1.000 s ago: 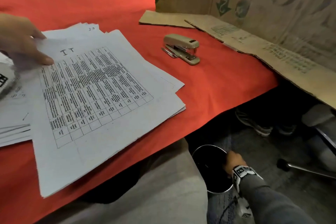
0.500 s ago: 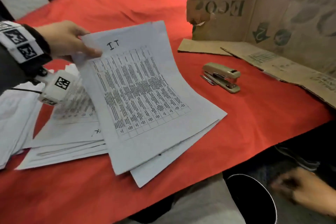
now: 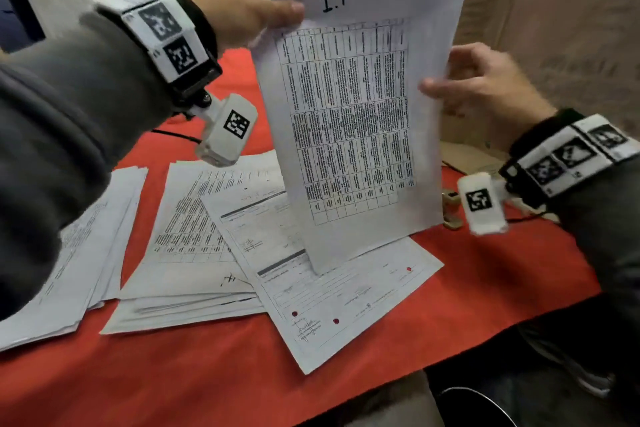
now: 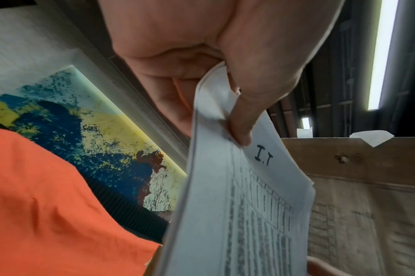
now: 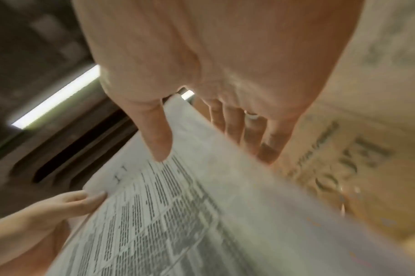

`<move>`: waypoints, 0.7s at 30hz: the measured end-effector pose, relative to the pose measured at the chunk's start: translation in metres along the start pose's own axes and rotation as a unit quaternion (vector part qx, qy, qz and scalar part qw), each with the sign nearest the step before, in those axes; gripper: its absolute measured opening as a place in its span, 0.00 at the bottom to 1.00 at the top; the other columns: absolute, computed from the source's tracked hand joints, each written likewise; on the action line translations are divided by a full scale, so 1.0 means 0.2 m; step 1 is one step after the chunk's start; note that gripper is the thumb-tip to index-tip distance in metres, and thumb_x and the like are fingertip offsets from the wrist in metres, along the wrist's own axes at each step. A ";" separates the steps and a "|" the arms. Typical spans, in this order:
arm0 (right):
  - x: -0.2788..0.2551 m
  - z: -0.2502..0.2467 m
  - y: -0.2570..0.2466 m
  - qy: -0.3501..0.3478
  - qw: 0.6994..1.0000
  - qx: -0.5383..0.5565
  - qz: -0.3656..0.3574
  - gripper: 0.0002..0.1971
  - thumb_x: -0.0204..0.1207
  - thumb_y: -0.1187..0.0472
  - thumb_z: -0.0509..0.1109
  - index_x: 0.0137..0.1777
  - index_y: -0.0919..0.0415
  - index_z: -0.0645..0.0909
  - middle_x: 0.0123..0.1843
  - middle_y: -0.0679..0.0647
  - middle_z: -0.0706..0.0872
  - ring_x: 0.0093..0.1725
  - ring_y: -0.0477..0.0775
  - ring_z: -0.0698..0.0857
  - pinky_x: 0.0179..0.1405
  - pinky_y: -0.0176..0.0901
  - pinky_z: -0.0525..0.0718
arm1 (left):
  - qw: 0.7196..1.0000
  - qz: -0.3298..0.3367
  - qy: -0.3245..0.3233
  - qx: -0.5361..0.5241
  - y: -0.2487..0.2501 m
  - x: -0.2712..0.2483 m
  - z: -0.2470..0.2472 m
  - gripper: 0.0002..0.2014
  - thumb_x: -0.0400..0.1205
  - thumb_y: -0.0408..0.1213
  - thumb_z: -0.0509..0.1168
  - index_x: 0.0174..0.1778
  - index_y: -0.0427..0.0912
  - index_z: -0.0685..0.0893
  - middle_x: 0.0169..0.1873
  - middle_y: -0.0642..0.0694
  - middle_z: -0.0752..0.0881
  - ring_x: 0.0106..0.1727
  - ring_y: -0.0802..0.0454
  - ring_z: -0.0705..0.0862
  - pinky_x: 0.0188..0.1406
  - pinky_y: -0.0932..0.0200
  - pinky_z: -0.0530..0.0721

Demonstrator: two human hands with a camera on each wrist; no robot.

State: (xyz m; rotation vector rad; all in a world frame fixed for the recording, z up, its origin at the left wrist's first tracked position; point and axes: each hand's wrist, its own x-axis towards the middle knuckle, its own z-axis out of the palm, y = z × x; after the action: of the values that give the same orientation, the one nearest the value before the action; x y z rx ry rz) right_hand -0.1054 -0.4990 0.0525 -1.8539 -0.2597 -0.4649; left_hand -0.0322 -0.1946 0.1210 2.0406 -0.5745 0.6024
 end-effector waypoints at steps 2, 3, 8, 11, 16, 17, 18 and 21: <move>0.09 0.07 0.03 0.002 0.998 0.058 0.030 0.35 0.59 0.52 0.88 0.65 0.66 0.84 0.53 0.56 0.92 0.45 0.52 0.91 0.46 0.49 0.88 | 1.000 -0.008 0.012 -0.019 0.00 0.01 0.02 0.24 0.70 0.51 0.83 0.60 0.46 0.94 0.54 0.52 0.95 0.51 0.55 0.94 0.46 0.53 0.93; 0.12 0.09 0.04 0.008 0.997 0.068 0.033 0.31 0.59 0.55 0.87 0.61 0.68 0.86 0.52 0.59 0.92 0.46 0.55 0.92 0.51 0.52 0.90 | 0.999 -0.020 0.009 -0.029 -0.02 0.00 0.03 0.24 0.71 0.50 0.84 0.61 0.45 0.93 0.53 0.51 0.95 0.49 0.55 0.94 0.44 0.53 0.94; 0.24 0.06 0.15 0.016 0.996 0.024 0.090 0.20 0.69 0.67 0.85 0.60 0.72 0.89 0.57 0.68 0.93 0.58 0.70 0.92 0.65 0.70 0.88 | 0.975 -0.179 -0.129 0.005 -0.22 -0.13 0.03 0.28 0.79 0.62 0.73 0.60 0.40 0.88 0.50 0.44 0.95 0.46 0.46 0.96 0.44 0.46 0.93; 0.26 -0.01 0.23 0.042 0.993 0.038 0.108 0.20 0.71 0.70 0.82 0.63 0.74 0.87 0.63 0.73 0.89 0.62 0.73 0.90 0.68 0.74 0.85 | 0.917 -0.244 -0.263 0.175 -0.46 -0.27 0.02 0.40 0.67 0.79 0.63 0.61 0.49 0.86 0.57 0.48 0.92 0.54 0.48 0.93 0.53 0.45 0.94; 0.25 -0.02 0.30 0.044 0.990 0.048 0.126 0.23 0.74 0.72 0.78 0.69 0.78 0.83 0.61 0.72 0.89 0.58 0.68 0.90 0.70 0.64 0.85 | 0.758 -0.234 -0.420 0.441 -0.70 -0.40 0.10 0.51 0.68 0.75 0.73 0.81 0.46 0.76 0.71 0.48 0.85 0.68 0.45 0.85 0.70 0.47 0.83; 0.26 -0.01 0.31 0.049 0.990 0.046 0.122 0.22 0.76 0.73 0.76 0.70 0.79 0.82 0.59 0.71 0.88 0.56 0.66 0.89 0.70 0.63 0.85 | 0.748 -0.231 -0.423 0.457 -0.71 -0.40 0.12 0.50 0.68 0.74 0.74 0.79 0.44 0.78 0.65 0.47 0.88 0.63 0.45 0.87 0.65 0.49 0.85; 0.26 0.00 0.31 0.053 0.991 0.041 0.118 0.21 0.77 0.73 0.76 0.70 0.79 0.82 0.59 0.70 0.88 0.55 0.65 0.89 0.70 0.63 0.86 | 0.739 -0.233 -0.422 0.471 -0.71 -0.40 0.14 0.48 0.67 0.74 0.75 0.75 0.42 0.81 0.59 0.47 0.91 0.58 0.45 0.88 0.58 0.51 0.87; 0.28 0.00 0.31 0.063 0.993 0.033 0.095 0.19 0.78 0.70 0.77 0.68 0.72 0.86 0.59 0.62 0.93 0.59 0.61 0.93 0.57 0.53 0.93 | 0.731 -0.243 -0.412 0.486 -0.73 -0.37 0.16 0.41 0.68 0.72 0.76 0.61 0.38 0.87 0.50 0.46 0.93 0.48 0.46 0.89 0.48 0.53 0.87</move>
State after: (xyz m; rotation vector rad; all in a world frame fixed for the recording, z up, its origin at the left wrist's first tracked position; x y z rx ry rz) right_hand -0.0295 -0.5219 0.0236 -1.7576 -0.0121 -0.4348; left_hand 0.0047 -0.1403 -0.0323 3.3117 -0.1236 -0.5355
